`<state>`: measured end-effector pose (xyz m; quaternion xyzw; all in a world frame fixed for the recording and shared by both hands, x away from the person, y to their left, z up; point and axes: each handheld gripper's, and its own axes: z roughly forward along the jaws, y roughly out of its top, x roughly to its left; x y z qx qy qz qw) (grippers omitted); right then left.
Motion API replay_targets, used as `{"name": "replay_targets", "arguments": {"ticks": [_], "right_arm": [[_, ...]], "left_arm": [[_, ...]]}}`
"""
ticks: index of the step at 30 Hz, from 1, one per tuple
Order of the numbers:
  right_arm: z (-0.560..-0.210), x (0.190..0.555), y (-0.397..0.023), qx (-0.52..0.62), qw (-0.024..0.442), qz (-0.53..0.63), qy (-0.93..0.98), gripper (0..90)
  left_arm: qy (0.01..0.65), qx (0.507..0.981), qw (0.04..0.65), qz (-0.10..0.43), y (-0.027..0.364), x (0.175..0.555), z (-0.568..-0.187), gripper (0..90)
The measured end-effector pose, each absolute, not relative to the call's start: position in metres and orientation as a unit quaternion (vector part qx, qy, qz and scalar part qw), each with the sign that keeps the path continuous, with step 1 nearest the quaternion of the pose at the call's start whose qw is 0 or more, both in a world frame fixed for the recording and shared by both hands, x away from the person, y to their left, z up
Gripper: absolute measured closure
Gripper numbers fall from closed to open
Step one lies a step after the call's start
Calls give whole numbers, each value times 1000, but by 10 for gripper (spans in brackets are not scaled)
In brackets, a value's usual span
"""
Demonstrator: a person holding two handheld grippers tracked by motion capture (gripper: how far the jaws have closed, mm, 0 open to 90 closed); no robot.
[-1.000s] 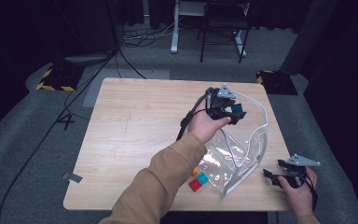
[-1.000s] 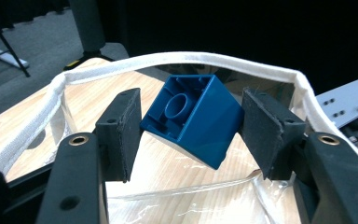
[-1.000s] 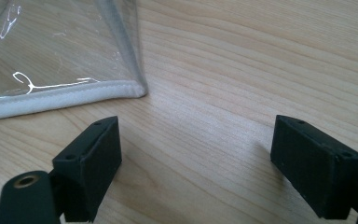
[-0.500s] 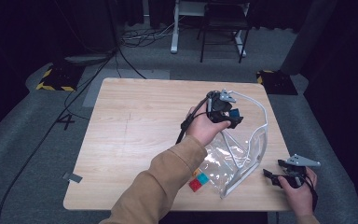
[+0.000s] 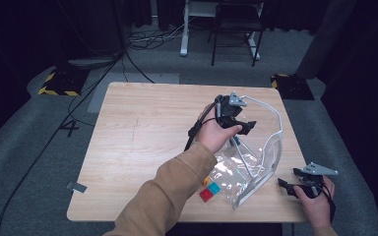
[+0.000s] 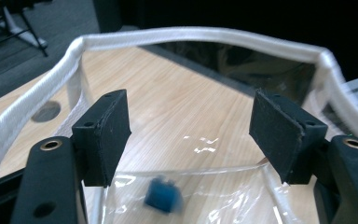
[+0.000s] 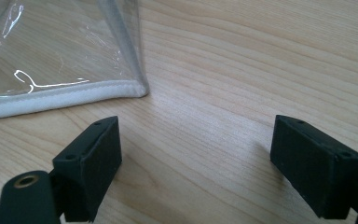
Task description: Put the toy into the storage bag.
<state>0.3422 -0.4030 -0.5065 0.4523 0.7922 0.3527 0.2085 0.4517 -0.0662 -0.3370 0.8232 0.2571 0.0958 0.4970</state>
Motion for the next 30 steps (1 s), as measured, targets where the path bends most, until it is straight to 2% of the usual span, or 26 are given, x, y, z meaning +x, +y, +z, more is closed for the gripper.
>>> {"name": "replay_targets", "arguments": {"ticks": [10, 18, 30], "right_arm": [[-506, 342, -403, 452, 208, 353, 792, 164], [-506, 342, -403, 452, 208, 353, 792, 164], [-506, 343, -403, 449, 208, 353, 794, 164]], "left_arm": [[241, 816, 518, 88, -48, 437, -316, 304], [243, 821, 504, 119, -6, 419, -302, 301], [260, 817, 495, 145, 50, 399, -309, 289]]}}
